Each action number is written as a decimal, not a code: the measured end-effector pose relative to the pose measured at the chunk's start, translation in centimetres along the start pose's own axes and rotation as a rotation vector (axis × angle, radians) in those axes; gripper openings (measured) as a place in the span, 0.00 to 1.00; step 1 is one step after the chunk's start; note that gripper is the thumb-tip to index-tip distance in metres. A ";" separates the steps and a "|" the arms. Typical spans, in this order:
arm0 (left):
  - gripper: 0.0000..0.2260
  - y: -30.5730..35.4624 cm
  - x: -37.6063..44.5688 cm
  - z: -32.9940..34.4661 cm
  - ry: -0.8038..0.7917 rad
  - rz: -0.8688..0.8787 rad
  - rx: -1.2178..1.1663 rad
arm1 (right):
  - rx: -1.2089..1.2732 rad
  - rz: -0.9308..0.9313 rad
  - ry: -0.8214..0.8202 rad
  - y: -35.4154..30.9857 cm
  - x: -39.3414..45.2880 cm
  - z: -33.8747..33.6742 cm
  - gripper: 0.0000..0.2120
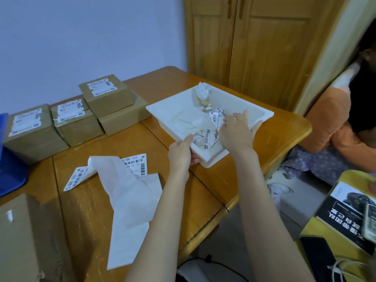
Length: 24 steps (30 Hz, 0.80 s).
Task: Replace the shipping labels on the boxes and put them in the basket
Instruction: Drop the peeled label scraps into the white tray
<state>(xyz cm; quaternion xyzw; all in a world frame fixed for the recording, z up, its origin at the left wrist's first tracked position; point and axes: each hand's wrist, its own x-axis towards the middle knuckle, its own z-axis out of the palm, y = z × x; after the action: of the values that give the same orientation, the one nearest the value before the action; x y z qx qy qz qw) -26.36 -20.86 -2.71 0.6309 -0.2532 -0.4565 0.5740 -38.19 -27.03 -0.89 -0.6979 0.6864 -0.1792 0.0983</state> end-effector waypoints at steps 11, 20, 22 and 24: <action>0.08 0.1 0.0 -0.1 -0.011 -0.010 -0.010 | 0.449 -0.033 0.169 -1.2 0.1 -0.6 0.22; 0.08 0.1 -0.1 -0.1 -0.020 -0.007 -0.022 | 0.788 0.109 0.322 -0.5 1.7 -0.3 0.13; 0.08 0.2 -0.2 -0.1 -0.021 -0.008 -0.019 | 0.966 0.164 0.322 -1.1 2.3 -0.3 0.14; 0.07 0.2 -0.2 -0.2 -0.034 -0.004 -0.018 | 1.076 0.215 0.344 -1.6 2.7 -0.5 0.12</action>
<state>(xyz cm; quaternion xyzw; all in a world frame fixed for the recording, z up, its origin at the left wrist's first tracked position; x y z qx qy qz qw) -26.22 -20.59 -2.50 0.6183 -0.2574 -0.4704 0.5746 -36.94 -29.60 0.46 -0.4367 0.5719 -0.6032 0.3441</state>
